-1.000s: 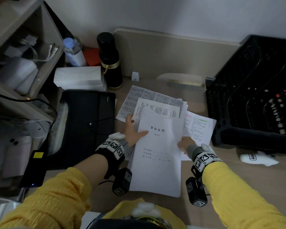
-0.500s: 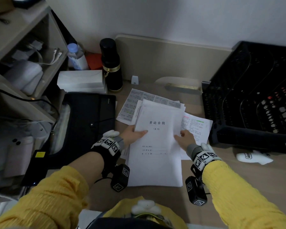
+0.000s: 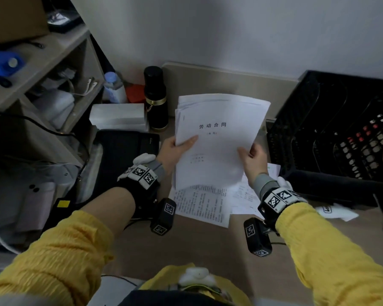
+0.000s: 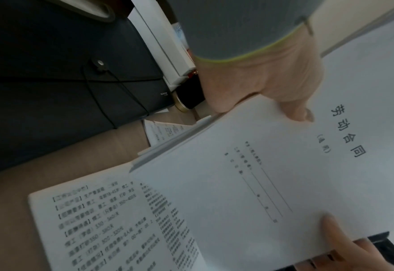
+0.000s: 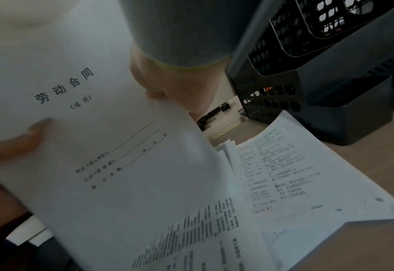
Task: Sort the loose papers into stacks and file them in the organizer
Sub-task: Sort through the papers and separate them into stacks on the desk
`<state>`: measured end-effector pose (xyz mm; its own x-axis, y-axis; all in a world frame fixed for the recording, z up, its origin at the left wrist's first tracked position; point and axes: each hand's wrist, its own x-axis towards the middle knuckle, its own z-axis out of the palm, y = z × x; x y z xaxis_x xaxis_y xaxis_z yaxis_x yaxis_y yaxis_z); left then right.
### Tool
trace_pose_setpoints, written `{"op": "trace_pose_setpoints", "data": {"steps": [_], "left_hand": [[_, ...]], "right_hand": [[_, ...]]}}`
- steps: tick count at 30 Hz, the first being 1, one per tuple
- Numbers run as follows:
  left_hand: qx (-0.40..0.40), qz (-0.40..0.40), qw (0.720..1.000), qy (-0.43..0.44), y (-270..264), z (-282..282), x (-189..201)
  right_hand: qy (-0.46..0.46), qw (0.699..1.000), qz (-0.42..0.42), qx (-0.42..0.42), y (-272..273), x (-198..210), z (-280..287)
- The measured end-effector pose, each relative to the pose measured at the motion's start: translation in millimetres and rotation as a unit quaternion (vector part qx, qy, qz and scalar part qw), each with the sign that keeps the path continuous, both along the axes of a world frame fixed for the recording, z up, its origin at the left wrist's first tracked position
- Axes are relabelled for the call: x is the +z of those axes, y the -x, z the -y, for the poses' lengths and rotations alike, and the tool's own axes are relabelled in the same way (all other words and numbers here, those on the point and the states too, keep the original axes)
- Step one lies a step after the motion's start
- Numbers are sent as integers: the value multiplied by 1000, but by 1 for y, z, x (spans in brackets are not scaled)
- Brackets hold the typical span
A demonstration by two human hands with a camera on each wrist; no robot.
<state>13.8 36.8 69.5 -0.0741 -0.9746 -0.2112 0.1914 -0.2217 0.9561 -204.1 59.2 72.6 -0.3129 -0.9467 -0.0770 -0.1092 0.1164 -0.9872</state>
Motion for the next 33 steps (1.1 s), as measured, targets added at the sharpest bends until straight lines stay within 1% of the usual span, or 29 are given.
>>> {"op": "trace_pose_setpoints", "data": {"steps": [2,5,9,13,16,17,19,22,25,26,28,31,33], "left_hand": [[11,7,1000,7,0,-1,-1],[6,9,1000,-10,-1,-5,-9],[-2,-4,999,-32,-6,-6,-20],[-8,41,998,-42,-10,-9,-29],[4,87,996,-7,-6,-10,-40],[14,105,994,7,-5,-9,-40],[25,114,993,27,-1,-7,-34],[42,127,990,32,0,1,-28],[48,138,989,14,-2,1,-36],[43,140,989,2,-3,0,-40],[14,140,990,-29,-4,-4,-49],[-54,107,988,-102,0,-11,-54],[-95,77,983,-139,5,-16,-56]], "right_hand": [[-10,999,34,6,-4,-1,-3],[-64,996,55,13,-9,-9,-10],[-132,989,55,38,-14,-16,-13],[-177,982,37,46,-16,-22,-11],[-168,985,7,24,-18,-24,-9],[-158,987,-1,18,-19,-21,-8],[-137,991,-5,13,-19,-16,-3],[-128,992,10,15,-15,-8,6],[-165,985,35,46,-10,-7,6],[-184,980,35,64,-9,-10,4],[-218,972,7,89,-6,-19,-3],[-254,963,-49,69,-1,-33,-8],[-276,958,-68,42,3,-37,-6]]}}
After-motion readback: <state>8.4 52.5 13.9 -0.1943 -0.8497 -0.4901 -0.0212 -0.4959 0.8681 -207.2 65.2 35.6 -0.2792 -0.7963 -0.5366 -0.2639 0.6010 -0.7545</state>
